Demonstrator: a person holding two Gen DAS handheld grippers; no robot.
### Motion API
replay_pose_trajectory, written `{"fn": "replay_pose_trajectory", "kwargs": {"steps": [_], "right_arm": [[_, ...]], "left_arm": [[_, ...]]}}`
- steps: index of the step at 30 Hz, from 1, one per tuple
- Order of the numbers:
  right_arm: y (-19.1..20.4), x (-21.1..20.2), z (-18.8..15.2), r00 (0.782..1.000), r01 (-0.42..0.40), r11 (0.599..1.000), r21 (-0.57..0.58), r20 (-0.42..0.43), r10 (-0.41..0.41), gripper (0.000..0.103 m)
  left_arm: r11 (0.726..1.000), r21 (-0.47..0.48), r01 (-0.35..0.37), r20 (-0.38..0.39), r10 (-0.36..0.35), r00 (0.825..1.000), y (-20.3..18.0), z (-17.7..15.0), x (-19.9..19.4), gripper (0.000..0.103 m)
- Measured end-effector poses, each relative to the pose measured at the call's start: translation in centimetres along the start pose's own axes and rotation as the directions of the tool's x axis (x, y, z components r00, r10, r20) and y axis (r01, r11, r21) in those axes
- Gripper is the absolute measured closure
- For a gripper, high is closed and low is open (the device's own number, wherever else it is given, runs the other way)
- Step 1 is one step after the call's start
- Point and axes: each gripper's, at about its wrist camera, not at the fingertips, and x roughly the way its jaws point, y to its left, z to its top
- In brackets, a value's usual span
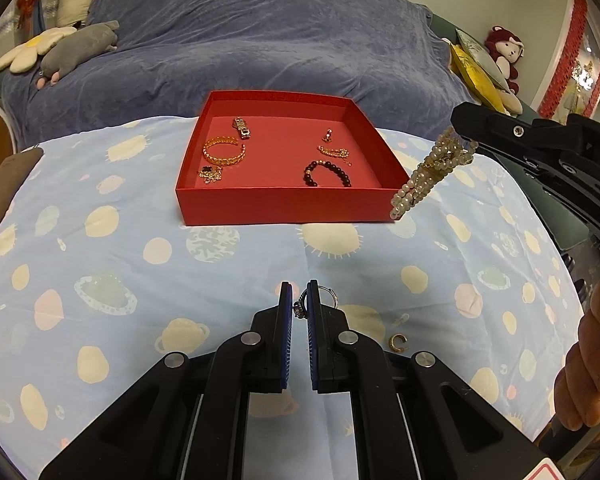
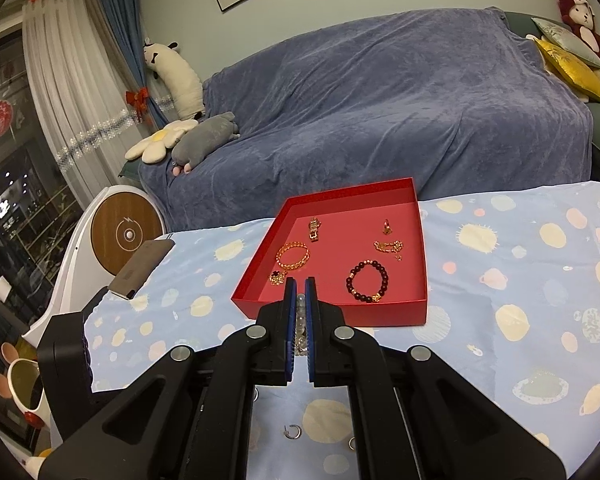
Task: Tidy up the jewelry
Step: 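Carry the ring with the left tool while the right tool carries the pearls over the box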
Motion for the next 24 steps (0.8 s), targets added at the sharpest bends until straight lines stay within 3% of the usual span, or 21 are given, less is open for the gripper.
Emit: {"fn": "replay_pose_trajectory", "kwargs": {"steps": [12, 24], "right_arm": [[-0.6, 1.7, 1.5, 0.999, 0.035, 0.999, 0.019, 0.017, -0.035, 0.1], [-1.9, 4.8, 5.4, 0.996, 0.076, 0.997, 0.005, 0.037, -0.076, 0.1]], "left_arm": [[0.999, -0.039, -0.012, 0.041, 0.014, 0.999, 1.7, 3.9, -0.2, 0.098], [0.996, -0.063, -0.063, 0.089, 0.069, 0.994, 3.9, 11.2, 1.7, 0.098]]}}
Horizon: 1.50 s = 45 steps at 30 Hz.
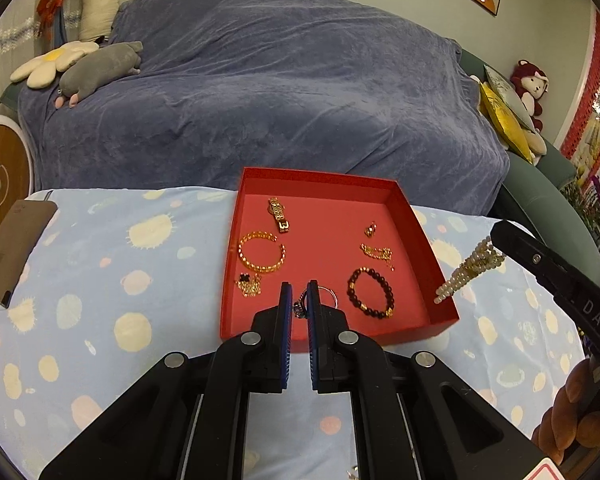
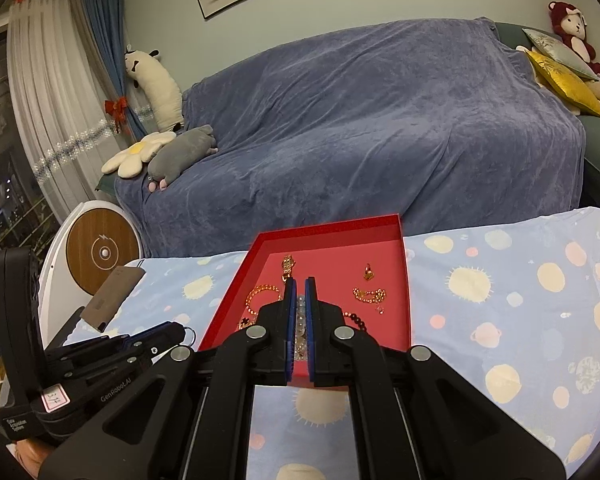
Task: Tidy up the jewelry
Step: 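Carry the ring with the left tool while the right tool carries the pearls over the box, then lower both tools into the red box and open them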
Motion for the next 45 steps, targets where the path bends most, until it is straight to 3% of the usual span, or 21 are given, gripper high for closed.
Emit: {"fn": "replay_pose_trajectory", "kwargs": {"steps": [8, 19, 34, 45], "right_arm": [[-0.4, 3.9, 2.1, 1.0, 0.021, 1.0, -0.019, -0.006, -0.021, 0.1], [-1.8, 8.4, 2.7, 0.999, 0.021, 0.999, 0.028, -0.035, -0.02, 0.1], [-1.2, 12.4, 2.1, 0.997, 0.017, 1.0, 0.011, -0.074, -0.017, 0.1], [-0.8, 12.9, 2.0, 0.996, 0.016, 1.0, 0.008, -0.085, -0.015, 0.099]], "left_arm": [[1.0, -0.02, 0.001, -0.04, -0.001, 0.999, -0.1, 3.2, 4.2, 0.098], [0.999, -0.043, -0.003, -0.088, -0.001, 0.996, 0.1, 4.7, 9.0, 0.098], [0.999, -0.041, 0.035, -0.129, -0.04, 0.991, -0.4, 5.5, 12.3, 0.098], [0.997, -0.072, 0.028, -0.159, -0.039, 0.986, -0.4, 5.4, 13.0, 0.098]]}}
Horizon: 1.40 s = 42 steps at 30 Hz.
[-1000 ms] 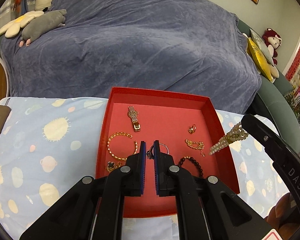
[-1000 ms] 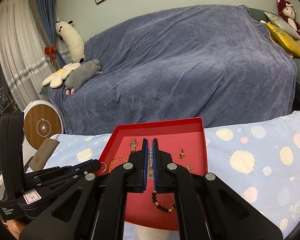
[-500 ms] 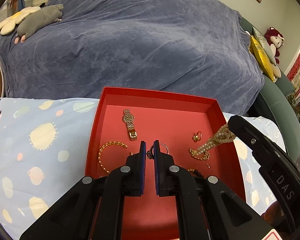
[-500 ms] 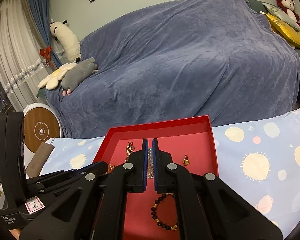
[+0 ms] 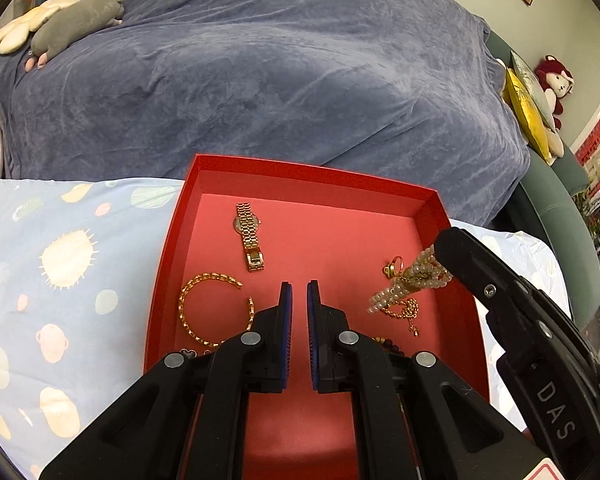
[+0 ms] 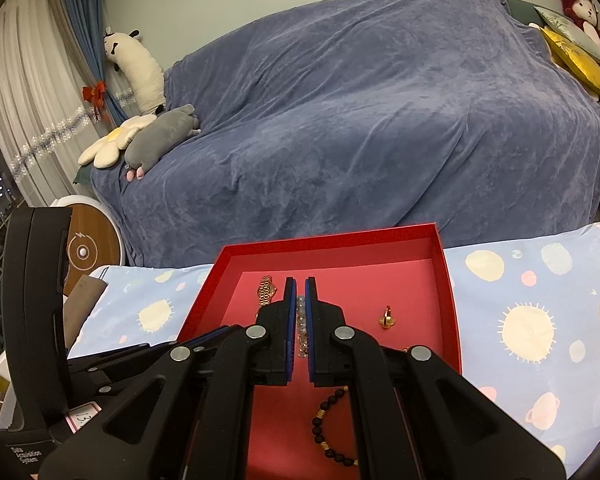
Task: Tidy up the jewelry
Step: 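Lower both tools into the red box and open them, then move both open tools back to the two gold hoop earrings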
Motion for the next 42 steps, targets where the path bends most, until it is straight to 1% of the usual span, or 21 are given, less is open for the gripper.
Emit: {"fn": "replay_pose_trajectory", "kwargs": {"steps": [12, 20, 23, 29, 34, 40, 42], "right_arm": [[0.5, 0.4, -0.2, 1.0, -0.007, 1.0, -0.004, -0.005, 0.007, 0.098], [0.9, -0.5, 0.3, 1.0, -0.006, 1.0, -0.005, 0.008, 0.006, 0.095], [1.2, -1.3, 0.5, 1.0, -0.002, 1.0, -0.012, 0.017, 0.002, 0.09], [1.8, -3.3, 0.8, 1.0, -0.001, 1.0, -0.029, 0.028, 0.002, 0.09], [1.9, -5.5, 1.1, 0.999, 0.017, 0.999, -0.038, 0.038, -0.016, 0.09], [2.1, -8.9, 0.9, 0.999, 0.017, 0.999, -0.027, 0.047, -0.016, 0.09], [2.8, -9.8, 0.3, 0.999, 0.026, 0.997, -0.068, 0.035, -0.024, 0.09]], "left_arm": [[0.999, -0.02, -0.041, 0.008, 0.041, 0.999, 0.9, 0.3, -0.5, 0.097], [0.998, -0.018, -0.053, 0.005, 0.053, 0.999, 1.1, 0.3, -1.1, 0.096], [0.998, -0.015, -0.065, 0.011, 0.065, 0.998, 1.1, 0.2, -1.6, 0.096], [0.997, -0.002, -0.082, 0.026, 0.082, 0.996, 0.6, -0.1, -3.2, 0.096], [0.995, 0.012, -0.1, 0.031, 0.1, 0.994, 0.1, -0.7, -4.8, 0.096], [0.986, 0.078, -0.145, 0.06, 0.14, 0.988, -1.2, -1.6, -7.7, 0.096], [0.986, 0.086, -0.144, 0.066, 0.138, 0.988, -1.6, -2.0, -8.8, 0.095]]}}
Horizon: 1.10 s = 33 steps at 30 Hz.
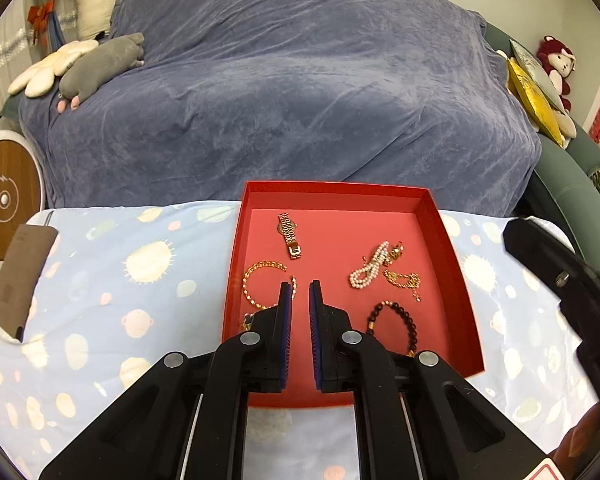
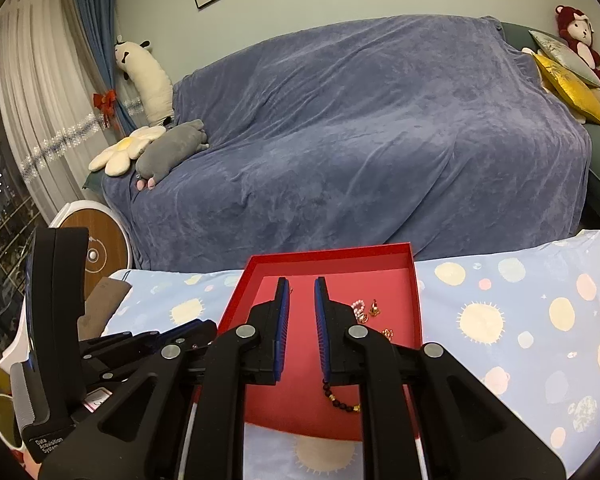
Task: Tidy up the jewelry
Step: 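Move both open tools back to the two gold hoop earrings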
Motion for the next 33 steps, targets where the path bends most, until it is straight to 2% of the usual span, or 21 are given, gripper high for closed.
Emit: {"fn": "replay_pose_trajectory", "kwargs": {"steps": [4, 9, 13, 14, 15, 16, 18, 20, 23, 25, 27, 29, 32, 33], "right_arm": [[1.3, -2.2, -1.2, 1.0, 0.014, 0.997, -0.07, -0.007, -0.014, 0.09], [1.4, -5.1, -3.0, 1.0, -0.01, 0.998, -0.059, -0.008, 0.01, 0.082], [0.1, -7.7, -6.4, 0.999, -0.019, 0.999, -0.031, -0.028, 0.018, 0.079], [-0.5, -8.5, -7.5, 1.0, -0.015, 1.0, -0.02, -0.022, 0.015, 0.076], [-1.2, -9.0, -8.8, 1.0, -0.002, 1.0, 0.002, -0.023, 0.002, 0.068], [-1.7, -9.2, -9.8, 0.999, 0.006, 1.0, 0.021, -0.046, -0.005, 0.065], [-2.5, -9.3, -11.7, 0.996, -0.008, 0.998, 0.06, -0.089, 0.014, 0.065], [-2.9, -9.1, -13.5, 0.99, 0.001, 0.996, 0.086, -0.137, 0.011, 0.065], [-2.5, -8.6, -15.8, 0.982, 0.012, 0.999, 0.053, -0.19, -0.002, 0.064], [-2.2, -8.0, -17.2, 0.974, 0.017, 0.999, 0.028, -0.226, -0.01, 0.064], [-1.9, -7.4, -18.5, 0.967, 0.024, 1.0, -0.001, -0.253, -0.023, 0.064], [-1.7, -6.7, -19.8, 0.961, 0.034, 0.999, -0.036, -0.274, -0.042, 0.064], [-1.4, -5.9, -21.1, 0.957, 0.055, 0.995, -0.081, -0.28, -0.076, 0.064], [-1.5, -5.7, -21.2, 0.956, 0.058, 0.994, -0.09, -0.281, -0.081, 0.064]], "left_arm": [[1.0, -0.007, 0.014, 0.013, -0.014, 1.0, -0.4, -1.2, -2.2, 0.095], [1.0, 0.006, -0.01, 0.012, 0.01, 1.0, -0.7, -3.5, -4.0, 0.089], [0.999, 0.009, -0.04, 0.002, 0.04, 0.999, 0.1, -6.5, -5.3, 0.084], [0.999, 0.006, -0.046, 0.002, 0.046, 0.999, 0.3, -7.4, -5.6, 0.079], [0.999, 0.006, -0.048, -0.001, 0.048, 0.999, 0.6, -8.3, -5.8, 0.073], [0.999, 0.007, -0.05, -0.005, 0.05, 0.999, 0.7, -9.3, -6.0, 0.069], [0.997, 0.018, -0.07, -0.005, 0.07, 0.998, 0.9, -11.4, -6.4, 0.047], [0.996, 0.028, -0.082, -0.003, 0.082, 0.997, 1.0, -13.5, -6.9, 0.036], [0.998, 0.012, -0.067, -0.02, 0.067, 0.998, 1.4, -16.2, -7.3, 0.034], [1.0, 0.006, -0.027, -0.021, 0.027, 0.999, 1.7, -17.6, -7.6, 0.034], [0.998, 0.009, -0.057, -0.024, 0.057, 0.998, 1.9, -18.8, -7.3, 0.034], [0.999, 0.028, -0.038, -0.038, 0.039, 0.999, 1.8, -19.3, -6.9, 0.034], [0.996, 0.058, -0.069, -0.036, 0.071, 0.997, 1.6, -19.8, -6.2, 0.034], [0.997, 0.06, -0.054, -0.046, 0.057, 0.997, 1.6, -19.9, -5.9, 0.034]]}}
